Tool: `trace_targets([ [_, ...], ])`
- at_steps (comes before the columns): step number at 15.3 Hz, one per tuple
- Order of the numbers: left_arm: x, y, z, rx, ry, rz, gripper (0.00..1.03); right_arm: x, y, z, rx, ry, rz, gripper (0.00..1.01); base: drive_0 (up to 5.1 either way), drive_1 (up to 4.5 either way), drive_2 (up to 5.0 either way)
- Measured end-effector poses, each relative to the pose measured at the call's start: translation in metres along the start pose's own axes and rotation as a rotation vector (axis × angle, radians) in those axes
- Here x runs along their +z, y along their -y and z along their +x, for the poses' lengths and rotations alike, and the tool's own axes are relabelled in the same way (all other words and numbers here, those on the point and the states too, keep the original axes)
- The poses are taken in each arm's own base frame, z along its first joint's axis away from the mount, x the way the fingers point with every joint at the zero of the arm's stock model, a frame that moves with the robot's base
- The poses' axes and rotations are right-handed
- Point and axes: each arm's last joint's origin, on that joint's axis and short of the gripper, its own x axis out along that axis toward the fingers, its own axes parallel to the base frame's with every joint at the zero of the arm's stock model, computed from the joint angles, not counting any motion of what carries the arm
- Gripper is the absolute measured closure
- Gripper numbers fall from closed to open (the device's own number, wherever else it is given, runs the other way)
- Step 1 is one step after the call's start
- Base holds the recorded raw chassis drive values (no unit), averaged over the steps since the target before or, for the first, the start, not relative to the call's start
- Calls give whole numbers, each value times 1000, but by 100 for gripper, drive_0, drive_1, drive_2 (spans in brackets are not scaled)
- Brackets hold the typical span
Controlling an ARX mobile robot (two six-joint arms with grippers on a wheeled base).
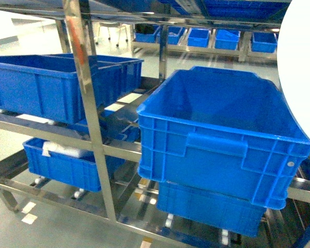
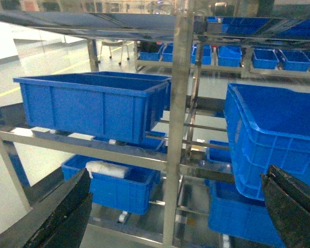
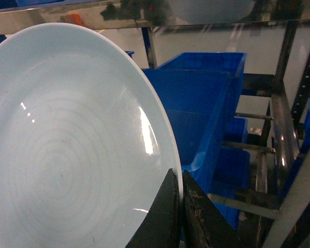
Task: Place blue tray on left shelf second layer neatly
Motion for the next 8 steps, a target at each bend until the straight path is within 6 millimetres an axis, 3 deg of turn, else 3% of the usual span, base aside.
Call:
trace_targets([
  [8, 0, 0, 0, 0, 0, 0, 5, 0, 0, 0, -1, 0, 0, 99, -144, -144, -144],
])
